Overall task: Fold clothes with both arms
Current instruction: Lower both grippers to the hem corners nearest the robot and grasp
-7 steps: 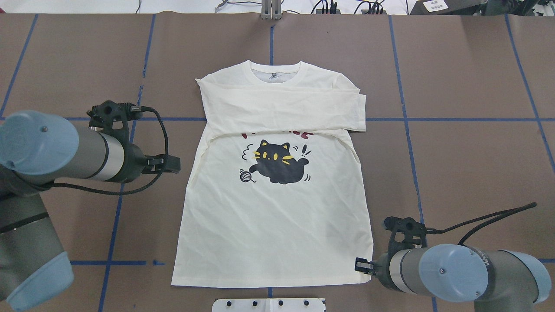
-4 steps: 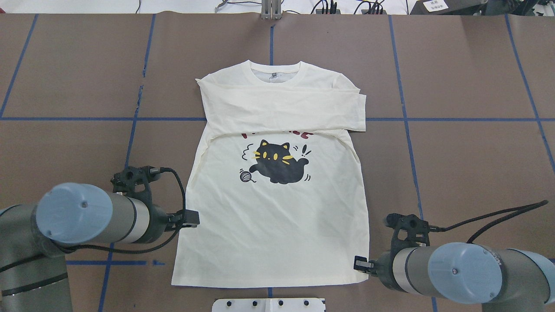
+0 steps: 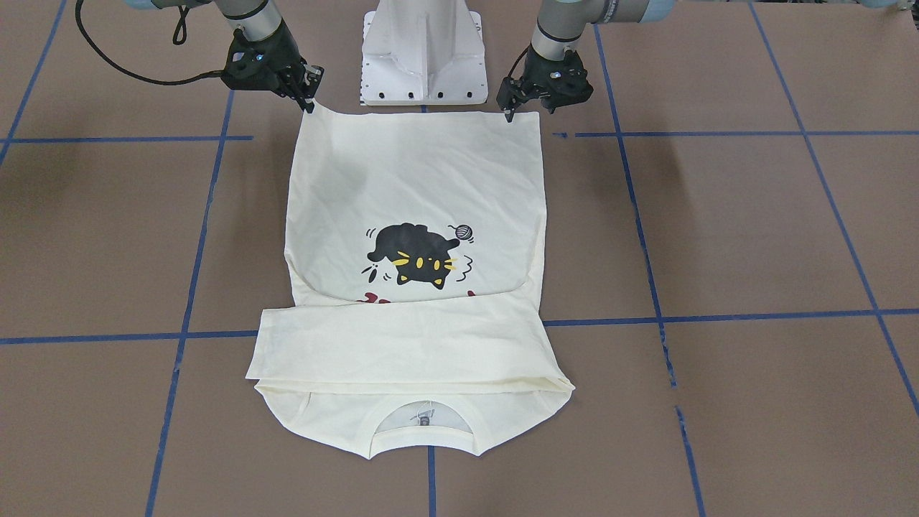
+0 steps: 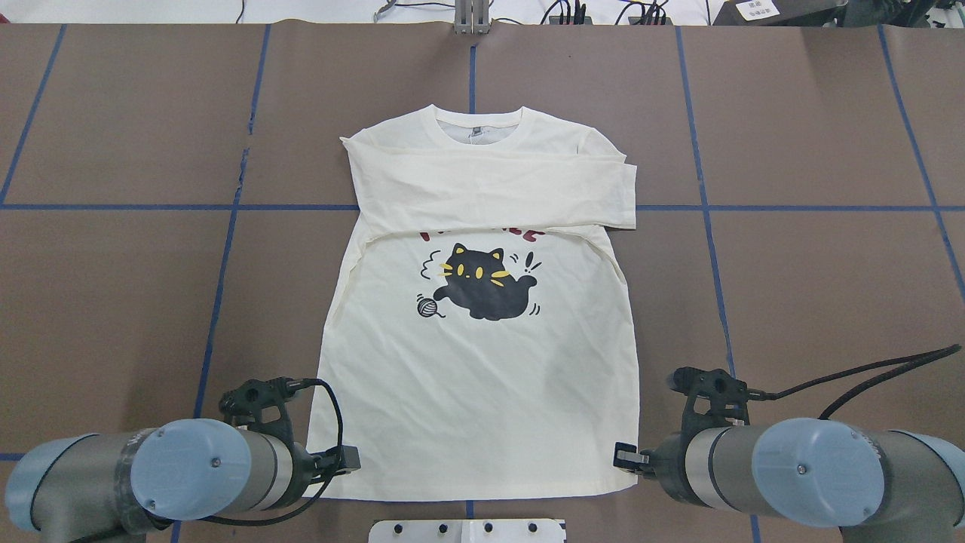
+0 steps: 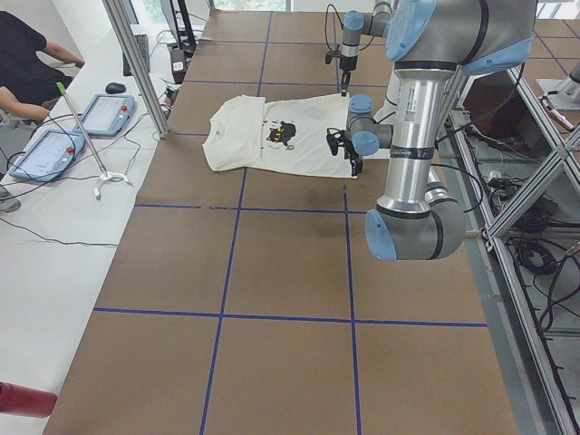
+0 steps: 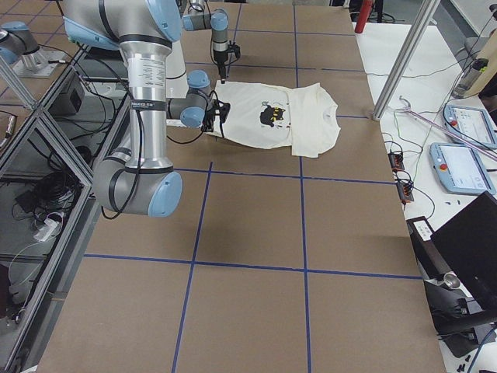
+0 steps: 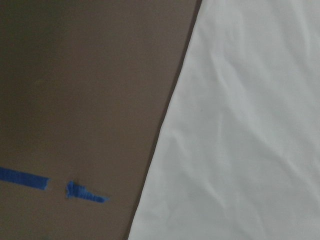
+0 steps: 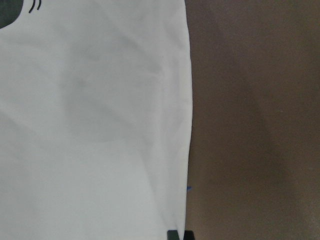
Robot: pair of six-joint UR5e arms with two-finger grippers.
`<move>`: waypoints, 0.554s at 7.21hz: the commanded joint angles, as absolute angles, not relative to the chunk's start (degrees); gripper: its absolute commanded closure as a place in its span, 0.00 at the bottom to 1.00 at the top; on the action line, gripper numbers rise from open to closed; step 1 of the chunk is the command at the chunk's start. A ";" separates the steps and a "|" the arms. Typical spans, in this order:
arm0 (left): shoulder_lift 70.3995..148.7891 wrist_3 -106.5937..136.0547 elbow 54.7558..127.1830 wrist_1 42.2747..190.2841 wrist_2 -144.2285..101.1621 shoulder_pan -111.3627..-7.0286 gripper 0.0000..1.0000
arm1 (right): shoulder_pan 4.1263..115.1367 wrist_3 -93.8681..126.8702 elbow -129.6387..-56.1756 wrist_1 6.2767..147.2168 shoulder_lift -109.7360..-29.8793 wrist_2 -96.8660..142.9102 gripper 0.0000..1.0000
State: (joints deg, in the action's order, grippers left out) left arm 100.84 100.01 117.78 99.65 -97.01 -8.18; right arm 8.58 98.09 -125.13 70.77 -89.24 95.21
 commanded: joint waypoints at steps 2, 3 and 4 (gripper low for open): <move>100.46 100.63 116.54 99.58 -96.06 -7.47 0.13 | 8.61 98.00 -125.07 70.75 -88.86 95.36 1.00; 100.46 100.63 116.54 99.58 -96.06 -7.56 0.18 | 8.70 98.00 -125.07 70.66 -88.86 95.45 1.00; 100.37 100.63 116.54 99.58 -95.98 -7.65 0.24 | 8.79 98.00 -125.07 70.75 -88.86 95.45 1.00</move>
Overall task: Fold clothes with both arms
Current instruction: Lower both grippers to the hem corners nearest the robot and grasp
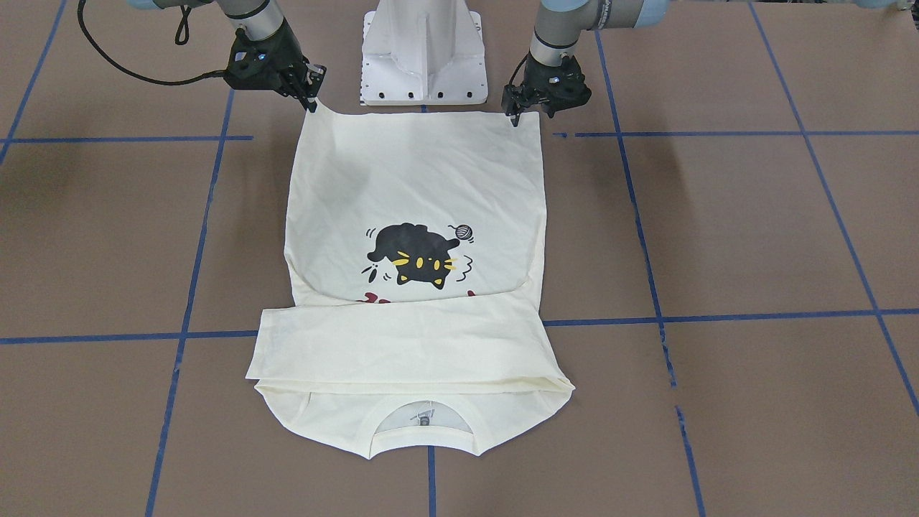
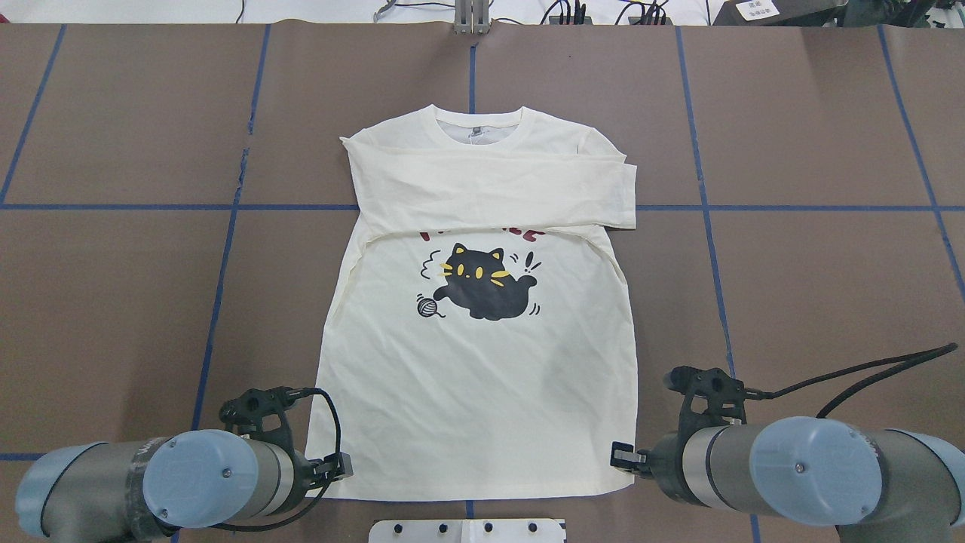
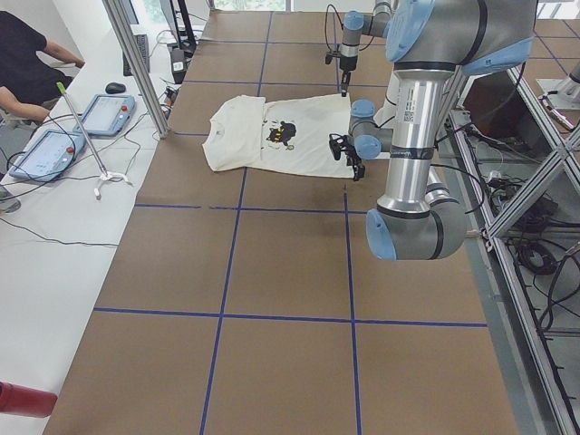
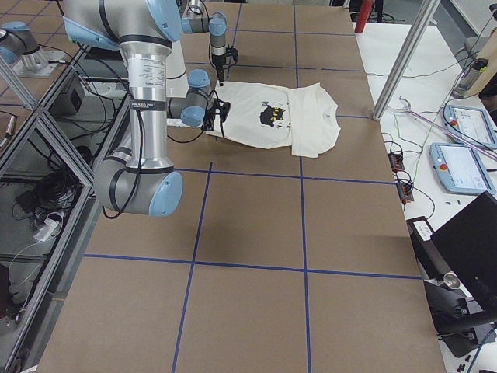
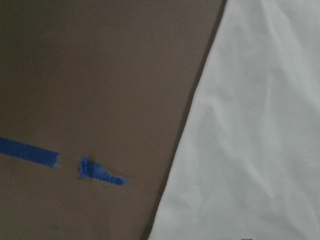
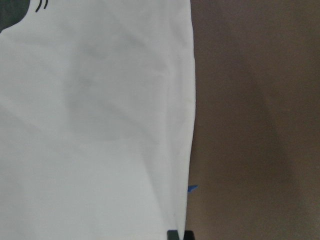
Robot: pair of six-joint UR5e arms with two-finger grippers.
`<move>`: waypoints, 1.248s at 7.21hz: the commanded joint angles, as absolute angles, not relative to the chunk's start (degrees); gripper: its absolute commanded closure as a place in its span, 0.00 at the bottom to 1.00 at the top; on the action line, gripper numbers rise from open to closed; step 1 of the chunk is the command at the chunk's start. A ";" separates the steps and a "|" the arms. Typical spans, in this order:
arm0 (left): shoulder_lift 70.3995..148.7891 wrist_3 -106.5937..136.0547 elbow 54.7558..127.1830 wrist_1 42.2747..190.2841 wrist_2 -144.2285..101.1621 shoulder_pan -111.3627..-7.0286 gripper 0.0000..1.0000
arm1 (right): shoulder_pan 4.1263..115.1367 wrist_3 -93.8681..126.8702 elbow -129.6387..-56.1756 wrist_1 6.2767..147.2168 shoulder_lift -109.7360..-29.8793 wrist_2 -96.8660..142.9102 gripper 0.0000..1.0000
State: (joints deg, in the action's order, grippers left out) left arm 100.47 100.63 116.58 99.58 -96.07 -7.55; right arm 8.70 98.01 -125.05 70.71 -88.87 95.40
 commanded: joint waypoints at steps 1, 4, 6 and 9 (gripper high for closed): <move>100.28 100.72 116.54 99.58 -95.98 -7.56 0.32 | 8.96 98.00 -125.07 70.66 -88.94 95.54 1.00; 100.28 100.72 116.54 99.49 -95.98 -7.47 0.58 | 9.32 97.91 -124.98 70.75 -89.21 95.89 1.00; 100.46 100.72 116.72 99.49 -96.06 -7.38 0.87 | 9.23 97.91 -124.89 70.66 -89.12 95.89 1.00; 100.46 100.63 117.59 99.49 -95.98 -7.47 1.00 | 9.67 97.91 -125.07 70.75 -89.38 96.06 1.00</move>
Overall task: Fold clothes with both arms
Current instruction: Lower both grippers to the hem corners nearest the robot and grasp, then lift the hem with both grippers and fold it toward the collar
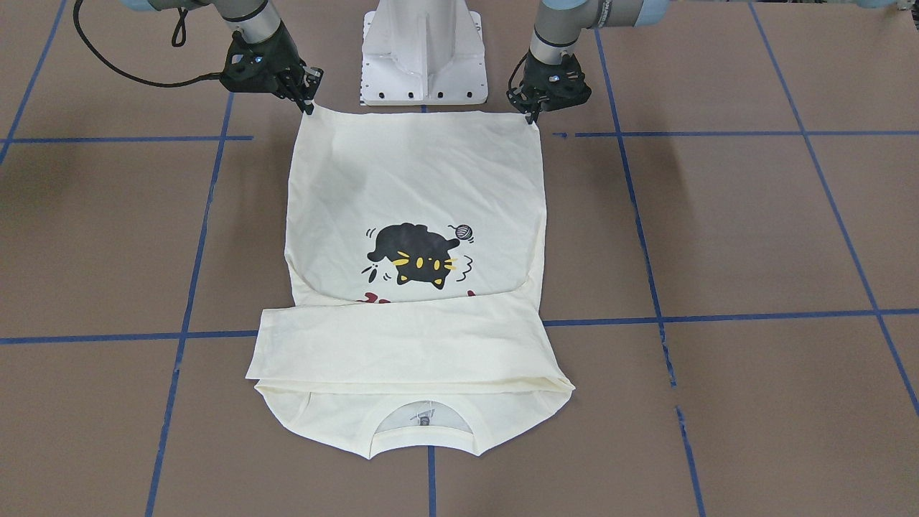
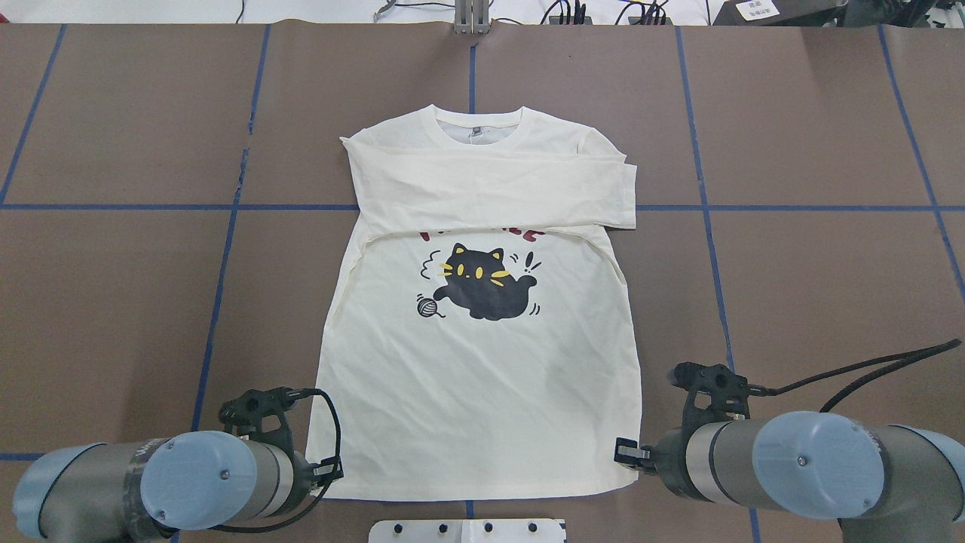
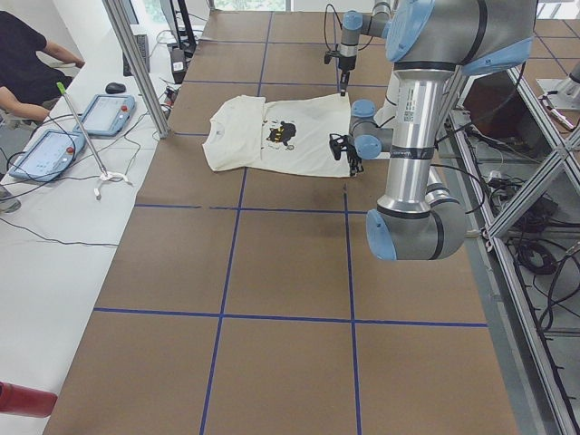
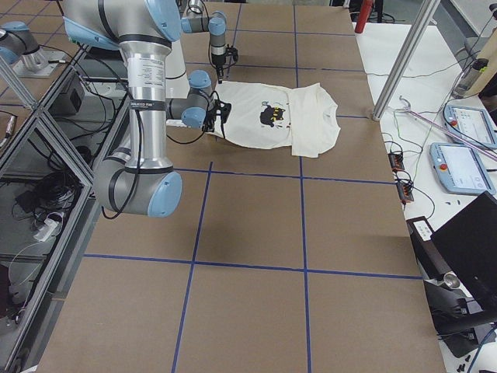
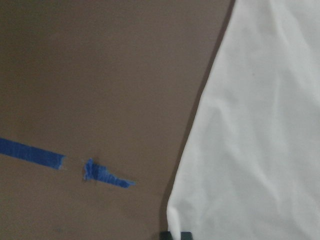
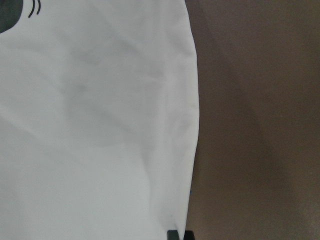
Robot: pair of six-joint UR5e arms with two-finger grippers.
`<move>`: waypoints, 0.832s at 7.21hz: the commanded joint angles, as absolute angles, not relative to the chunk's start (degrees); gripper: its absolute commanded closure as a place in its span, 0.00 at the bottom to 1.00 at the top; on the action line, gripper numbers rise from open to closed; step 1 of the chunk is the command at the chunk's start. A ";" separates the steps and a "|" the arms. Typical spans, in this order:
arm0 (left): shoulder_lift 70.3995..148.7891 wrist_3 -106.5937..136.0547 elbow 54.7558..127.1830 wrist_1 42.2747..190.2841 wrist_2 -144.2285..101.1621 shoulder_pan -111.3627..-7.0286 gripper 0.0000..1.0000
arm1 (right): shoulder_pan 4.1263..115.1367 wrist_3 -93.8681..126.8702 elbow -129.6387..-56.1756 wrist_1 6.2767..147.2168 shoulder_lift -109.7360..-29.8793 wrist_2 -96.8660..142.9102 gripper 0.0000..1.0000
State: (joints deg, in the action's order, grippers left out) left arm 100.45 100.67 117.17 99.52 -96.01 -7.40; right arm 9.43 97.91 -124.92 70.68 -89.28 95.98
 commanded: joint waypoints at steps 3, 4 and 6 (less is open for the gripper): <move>100.37 99.50 129.93 88.28 -96.50 -7.91 1.00 | 12.48 97.82 -128.91 70.75 -92.00 100.98 1.00; 100.55 99.49 133.04 86.59 -96.50 -7.56 1.00 | 12.05 97.82 -131.28 70.75 -94.02 101.77 1.00; 100.55 99.49 137.10 85.61 -96.50 -2.76 1.00 | 11.60 97.91 -133.32 70.75 -94.39 108.24 1.00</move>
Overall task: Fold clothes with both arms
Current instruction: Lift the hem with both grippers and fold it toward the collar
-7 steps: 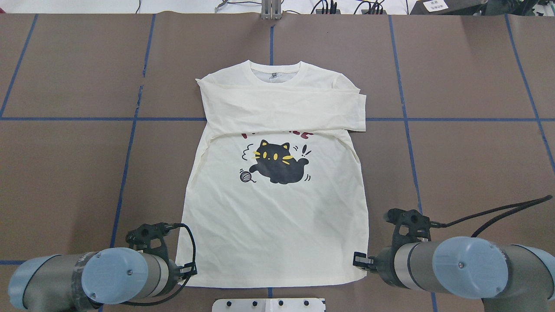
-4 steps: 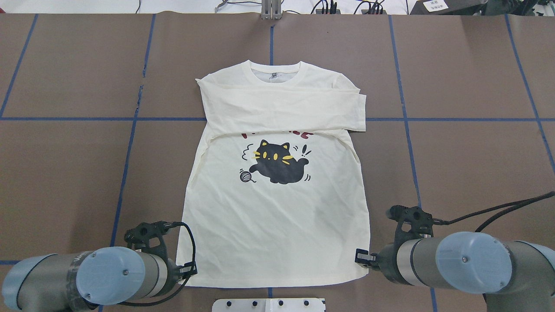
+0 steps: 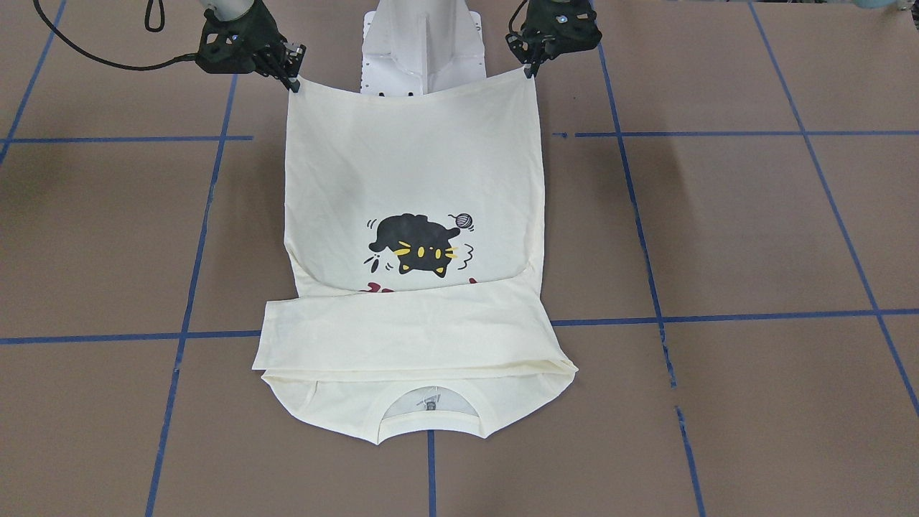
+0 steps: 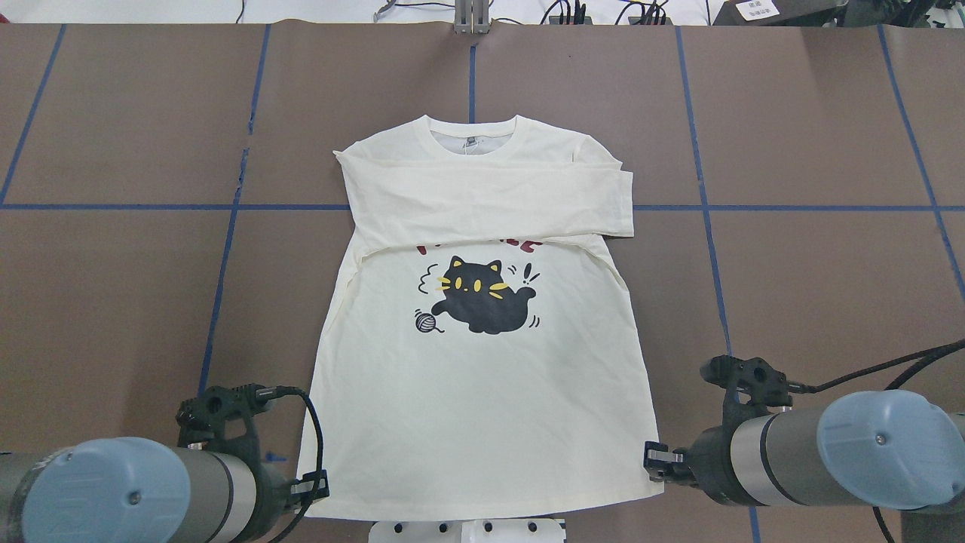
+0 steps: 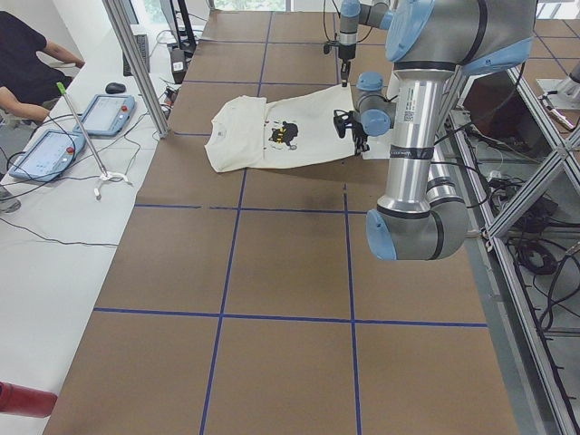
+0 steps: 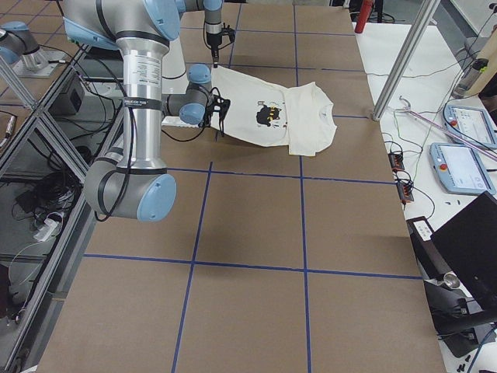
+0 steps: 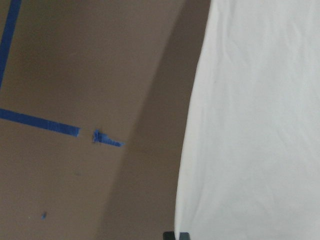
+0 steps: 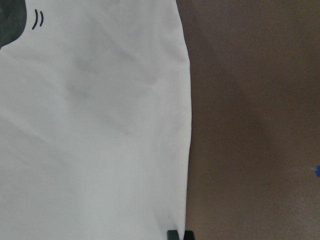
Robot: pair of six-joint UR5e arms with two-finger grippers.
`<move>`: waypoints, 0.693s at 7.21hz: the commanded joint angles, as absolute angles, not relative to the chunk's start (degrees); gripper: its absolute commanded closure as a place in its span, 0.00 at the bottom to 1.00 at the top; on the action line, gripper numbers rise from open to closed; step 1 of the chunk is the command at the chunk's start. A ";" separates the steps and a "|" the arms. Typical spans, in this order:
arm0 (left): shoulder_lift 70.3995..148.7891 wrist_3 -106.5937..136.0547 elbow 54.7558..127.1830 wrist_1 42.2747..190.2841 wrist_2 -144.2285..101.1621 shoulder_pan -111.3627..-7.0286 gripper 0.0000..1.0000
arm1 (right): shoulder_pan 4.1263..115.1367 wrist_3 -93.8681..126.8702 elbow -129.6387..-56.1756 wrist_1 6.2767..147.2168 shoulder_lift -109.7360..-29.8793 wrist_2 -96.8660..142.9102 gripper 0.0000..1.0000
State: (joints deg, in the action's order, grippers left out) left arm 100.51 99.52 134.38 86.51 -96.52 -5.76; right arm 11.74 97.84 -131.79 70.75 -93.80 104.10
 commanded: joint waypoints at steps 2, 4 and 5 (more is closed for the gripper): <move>100.46 99.41 138.43 85.61 -96.50 -0.09 1.00 | 11.42 97.82 -135.17 70.75 -95.62 115.72 1.00; 100.37 97.14 138.69 85.43 -96.77 -2.00 1.00 | 15.01 97.39 -134.57 70.75 -94.66 115.93 1.00; 100.46 94.68 138.69 85.43 -97.64 -5.50 1.00 | 18.68 97.21 -133.86 70.75 -93.35 115.93 1.00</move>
